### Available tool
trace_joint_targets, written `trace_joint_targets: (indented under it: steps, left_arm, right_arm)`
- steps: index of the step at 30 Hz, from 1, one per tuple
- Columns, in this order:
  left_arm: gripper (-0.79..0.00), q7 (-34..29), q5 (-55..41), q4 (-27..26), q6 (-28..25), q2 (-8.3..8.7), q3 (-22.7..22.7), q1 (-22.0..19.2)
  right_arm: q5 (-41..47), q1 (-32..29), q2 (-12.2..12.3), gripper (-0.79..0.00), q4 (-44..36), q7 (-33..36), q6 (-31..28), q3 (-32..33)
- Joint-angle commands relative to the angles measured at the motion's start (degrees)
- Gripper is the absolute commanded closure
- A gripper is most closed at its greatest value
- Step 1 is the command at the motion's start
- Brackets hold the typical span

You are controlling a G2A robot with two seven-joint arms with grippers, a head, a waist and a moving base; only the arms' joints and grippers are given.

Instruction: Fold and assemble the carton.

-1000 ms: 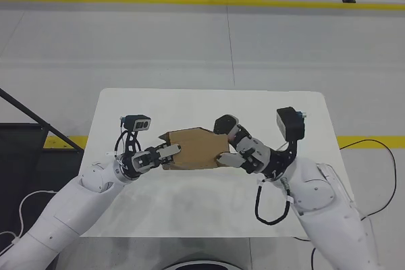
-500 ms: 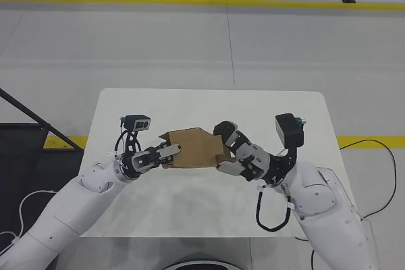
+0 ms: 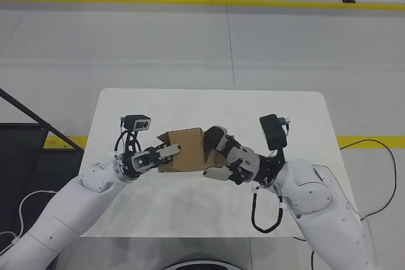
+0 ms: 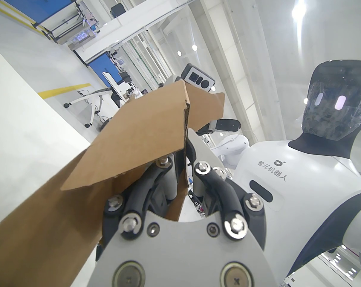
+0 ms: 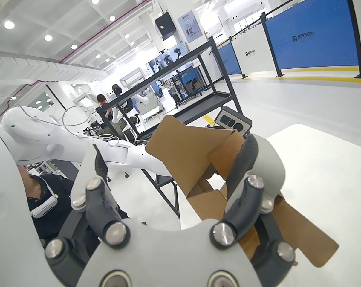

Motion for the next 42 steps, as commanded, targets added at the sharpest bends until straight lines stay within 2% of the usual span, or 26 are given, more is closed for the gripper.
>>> trace_joint_targets:
  steps: [1,7,17,20,27,32,42]
  left_arm:
    - [0.000,0.0,0.0,0.0,0.0,0.00,0.0,0.0]
    - [0.000,0.0,0.0,0.0,0.0,0.00,0.0,0.0]
    - [0.000,0.0,0.0,0.0,0.0,0.00,0.0,0.0]
    - [0.000,0.0,0.0,0.0,0.0,0.00,0.0,0.0]
    - [0.000,0.0,0.0,0.0,0.0,0.00,0.0,0.0]
    - [0.000,0.0,0.0,0.0,0.0,0.00,0.0,0.0]
    - [0.000,0.0,0.0,0.0,0.0,0.00,0.0,0.0]
  right_arm:
    - [0.1,0.1,0.0,-0.785,0.1,0.3,0.0,-0.2]
    - [-0.2,0.0,0.0,-0.785,0.1,1.0,-0.9,0.0]
    - [0.6,-3.0,0.2,-0.785,-0.7,-5.0,-3.7,3.5]
    - [3.4,-3.9,0.5,-0.785,-0.8,-3.6,-4.3,4.7]
    - [15.0,-3.4,1.4,-0.785,0.0,6.9,-3.9,4.8]
    - [18.2,-2.0,1.6,-0.785,1.2,11.0,-2.8,4.2]
    - [14.7,0.2,0.8,-0.785,2.7,8.1,-0.8,1.2]
